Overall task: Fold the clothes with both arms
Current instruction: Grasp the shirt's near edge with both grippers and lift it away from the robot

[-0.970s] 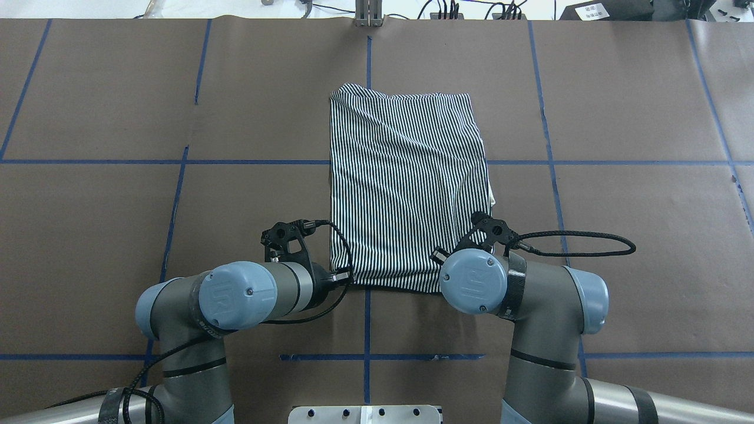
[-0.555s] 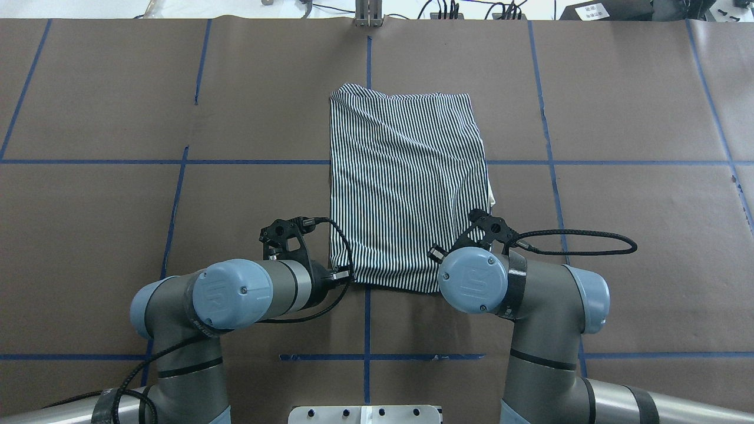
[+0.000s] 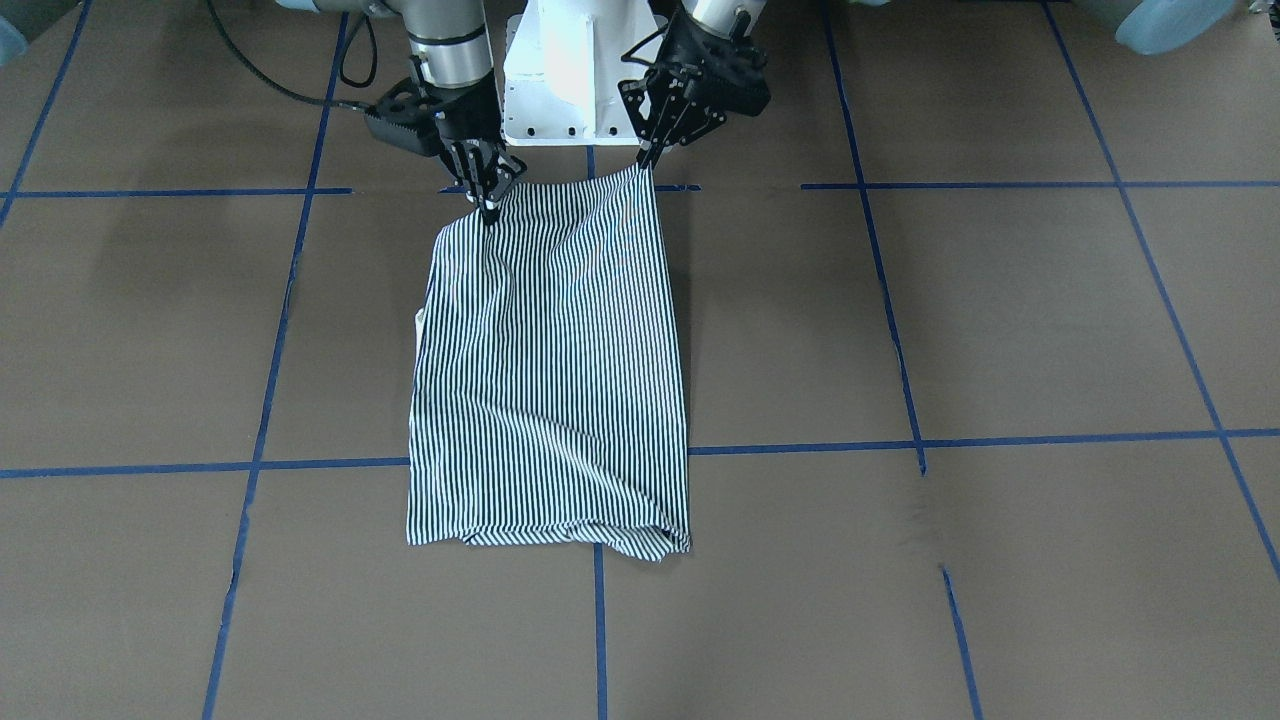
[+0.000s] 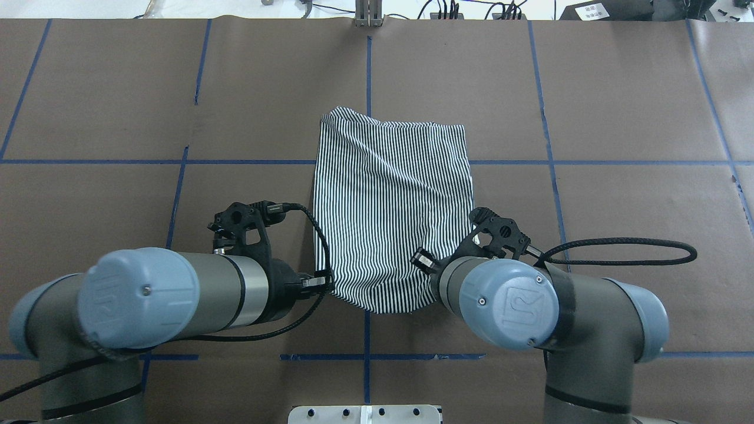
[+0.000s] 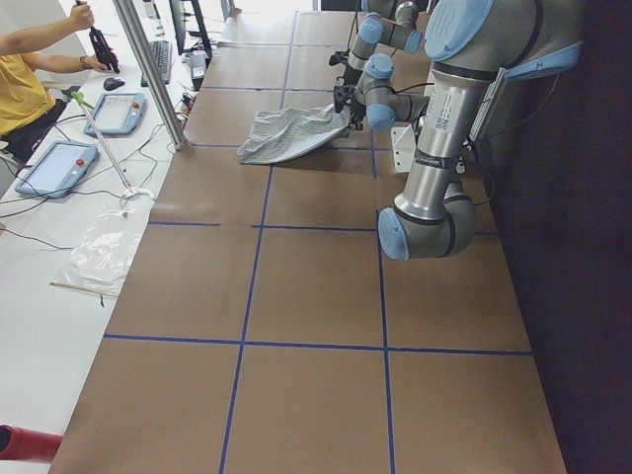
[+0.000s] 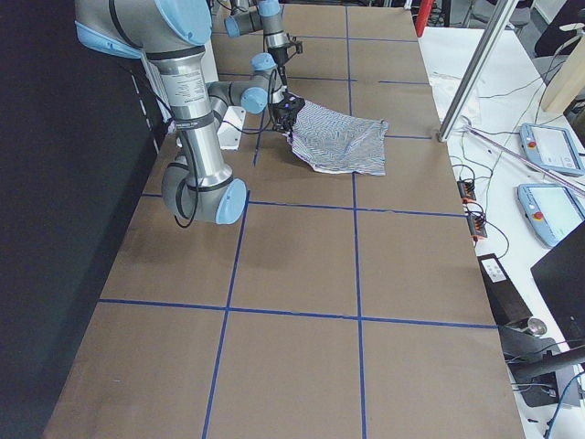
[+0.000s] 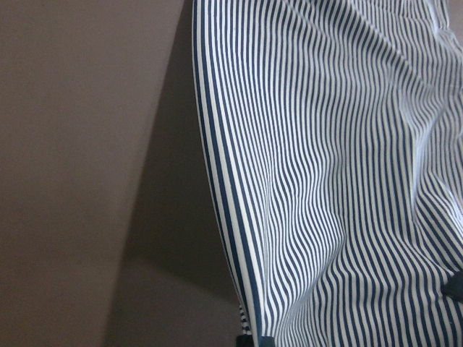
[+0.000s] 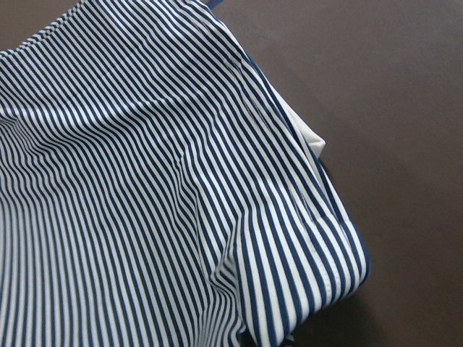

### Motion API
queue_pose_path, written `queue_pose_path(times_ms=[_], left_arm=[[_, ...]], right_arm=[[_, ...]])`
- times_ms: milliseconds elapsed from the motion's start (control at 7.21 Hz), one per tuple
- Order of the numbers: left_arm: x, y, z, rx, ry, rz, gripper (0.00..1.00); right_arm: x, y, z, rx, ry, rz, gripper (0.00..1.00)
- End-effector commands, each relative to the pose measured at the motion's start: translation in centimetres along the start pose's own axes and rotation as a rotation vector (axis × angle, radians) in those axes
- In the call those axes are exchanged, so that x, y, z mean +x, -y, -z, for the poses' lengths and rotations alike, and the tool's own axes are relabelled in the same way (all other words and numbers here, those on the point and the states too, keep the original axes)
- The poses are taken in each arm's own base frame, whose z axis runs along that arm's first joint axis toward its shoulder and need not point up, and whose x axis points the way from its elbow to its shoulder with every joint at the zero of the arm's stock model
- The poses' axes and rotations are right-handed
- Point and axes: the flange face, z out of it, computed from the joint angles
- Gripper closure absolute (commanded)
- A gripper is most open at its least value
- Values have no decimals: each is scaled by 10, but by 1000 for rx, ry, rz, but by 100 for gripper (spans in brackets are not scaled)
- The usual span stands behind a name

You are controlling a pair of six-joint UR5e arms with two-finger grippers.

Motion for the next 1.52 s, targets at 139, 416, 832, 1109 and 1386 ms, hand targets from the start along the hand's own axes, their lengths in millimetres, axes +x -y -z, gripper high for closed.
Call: queue_pose_path(times_ms=[139,416,832,1109,1386], left_arm=[[-5,-13,73,-49,73,4,100],[-1,14,7,-7,112,-19,100],[-2,93,8,112,137,-74,100],[-6,105,-35,118,139,-73,100],[-21,124,-80,132,143,-66,100]], right_arm=[[26,-38,78,-64,-5,9,100],[16,-43,25,13,-22,35,100],[-44,23,5,131,0,43,100],[-75,48,-53,172,20,17,100],[-82,69,-112,194,33,40,100]])
